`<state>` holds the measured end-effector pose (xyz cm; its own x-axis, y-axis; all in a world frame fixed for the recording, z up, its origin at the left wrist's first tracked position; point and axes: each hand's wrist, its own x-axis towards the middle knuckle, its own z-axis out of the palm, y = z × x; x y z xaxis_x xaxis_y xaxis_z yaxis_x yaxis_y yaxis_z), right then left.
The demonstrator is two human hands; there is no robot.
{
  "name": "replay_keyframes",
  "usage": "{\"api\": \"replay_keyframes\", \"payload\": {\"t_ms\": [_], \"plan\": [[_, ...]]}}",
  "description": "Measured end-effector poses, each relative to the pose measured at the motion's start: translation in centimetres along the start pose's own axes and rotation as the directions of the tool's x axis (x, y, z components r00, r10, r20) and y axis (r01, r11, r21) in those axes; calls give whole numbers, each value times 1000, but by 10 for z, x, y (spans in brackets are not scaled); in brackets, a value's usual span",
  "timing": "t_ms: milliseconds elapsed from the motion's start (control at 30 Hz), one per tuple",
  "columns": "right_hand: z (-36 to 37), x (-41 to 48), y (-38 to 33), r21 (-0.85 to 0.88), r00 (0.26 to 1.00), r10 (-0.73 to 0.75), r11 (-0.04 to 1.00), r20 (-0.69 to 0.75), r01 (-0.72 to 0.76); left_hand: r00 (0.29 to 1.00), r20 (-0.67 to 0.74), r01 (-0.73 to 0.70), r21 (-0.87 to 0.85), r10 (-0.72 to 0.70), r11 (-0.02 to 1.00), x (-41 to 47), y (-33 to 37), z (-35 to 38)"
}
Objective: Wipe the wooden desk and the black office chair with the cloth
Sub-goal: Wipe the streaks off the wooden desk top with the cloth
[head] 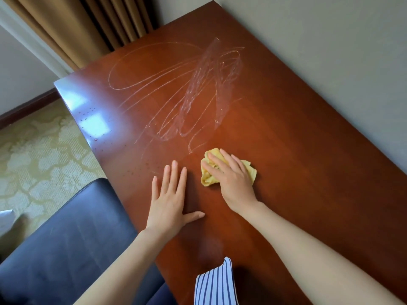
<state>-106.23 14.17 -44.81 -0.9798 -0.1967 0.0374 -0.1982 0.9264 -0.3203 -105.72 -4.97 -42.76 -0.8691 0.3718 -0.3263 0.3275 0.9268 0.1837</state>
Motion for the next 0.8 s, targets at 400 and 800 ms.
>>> {"api": "replay_keyframes", "payload": {"t_ms": [400,800], "plan": [[-37,-79,62,103,990,117,989,-83,-108,954,259,184,-120,-149,975,-32,-44,-1],[-33,61,61,57,859,509,860,-49,-507,949,280,178,-98,-145,979,-34,-43,-2]]}}
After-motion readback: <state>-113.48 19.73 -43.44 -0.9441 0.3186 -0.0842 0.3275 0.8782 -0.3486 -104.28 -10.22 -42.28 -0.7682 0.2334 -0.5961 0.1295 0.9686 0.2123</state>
